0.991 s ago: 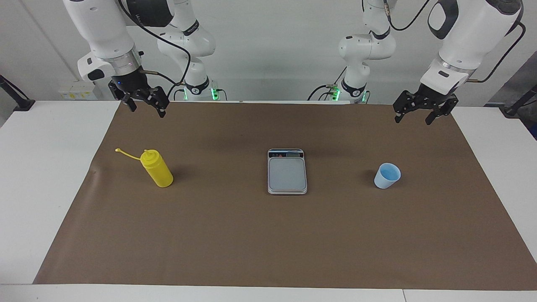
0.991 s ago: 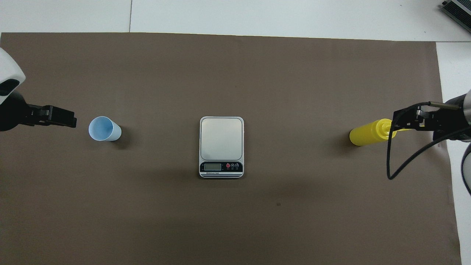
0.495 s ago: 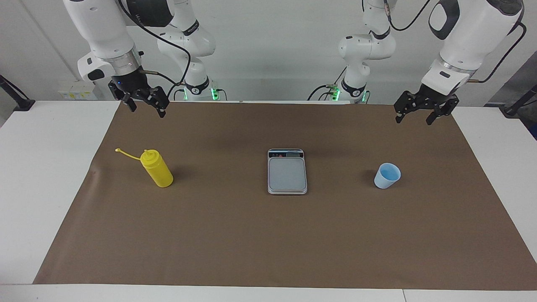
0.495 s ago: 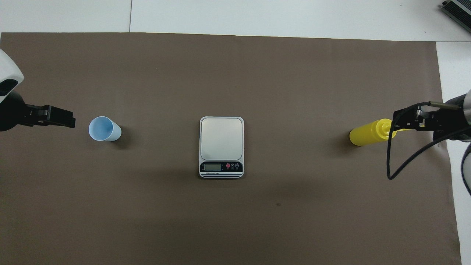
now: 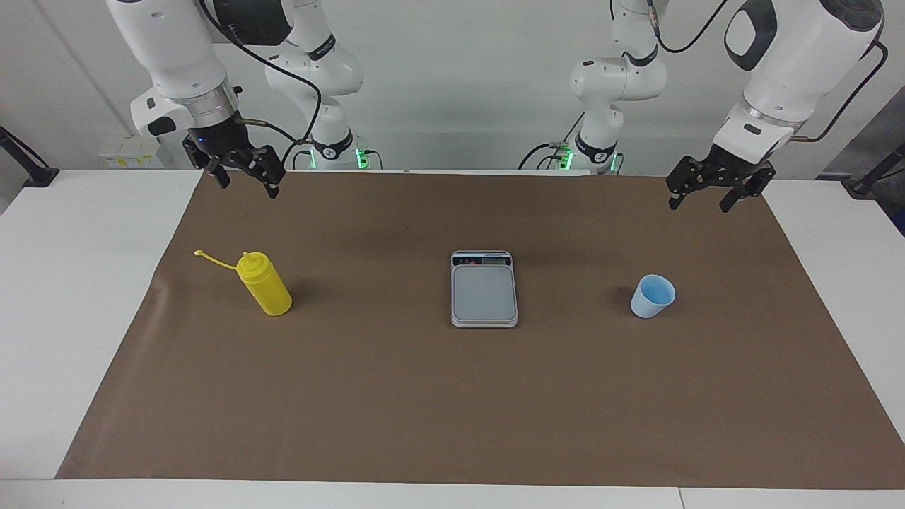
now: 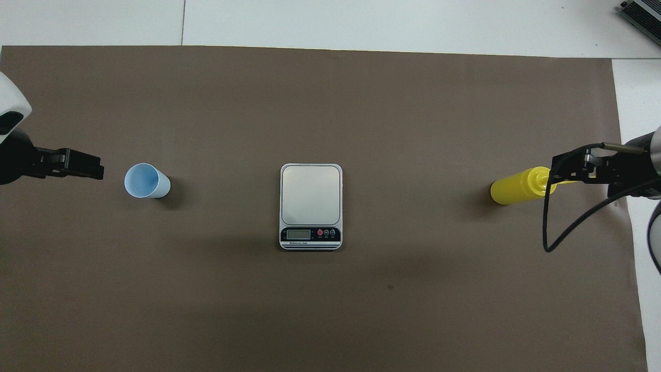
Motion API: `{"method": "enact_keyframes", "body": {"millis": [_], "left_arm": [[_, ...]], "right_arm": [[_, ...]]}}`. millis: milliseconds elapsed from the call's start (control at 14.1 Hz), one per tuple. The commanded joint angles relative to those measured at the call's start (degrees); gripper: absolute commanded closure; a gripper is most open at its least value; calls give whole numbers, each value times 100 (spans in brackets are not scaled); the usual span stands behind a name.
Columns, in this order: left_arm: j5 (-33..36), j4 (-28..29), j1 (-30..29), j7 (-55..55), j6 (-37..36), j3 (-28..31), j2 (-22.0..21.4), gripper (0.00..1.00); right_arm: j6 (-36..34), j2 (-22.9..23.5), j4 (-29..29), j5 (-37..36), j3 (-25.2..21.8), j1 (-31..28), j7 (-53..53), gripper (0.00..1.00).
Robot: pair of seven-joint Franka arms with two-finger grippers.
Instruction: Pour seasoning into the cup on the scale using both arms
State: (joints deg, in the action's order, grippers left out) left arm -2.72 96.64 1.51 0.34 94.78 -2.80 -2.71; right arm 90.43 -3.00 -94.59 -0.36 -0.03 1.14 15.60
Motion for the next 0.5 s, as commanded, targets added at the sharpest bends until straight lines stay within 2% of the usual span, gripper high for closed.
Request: {"method": "enact_keyframes", "body": {"millis": [0,425], "left_arm": [[-36,390,-247,80,321,-1,-142,0],[-27,1488,-660,80,1497,-1,-169,0]], "right_arm": [[-52,-34,-24,9,56,-88,-119,0],[-61,-34,-24,9,56,-88,-128,0]]}}
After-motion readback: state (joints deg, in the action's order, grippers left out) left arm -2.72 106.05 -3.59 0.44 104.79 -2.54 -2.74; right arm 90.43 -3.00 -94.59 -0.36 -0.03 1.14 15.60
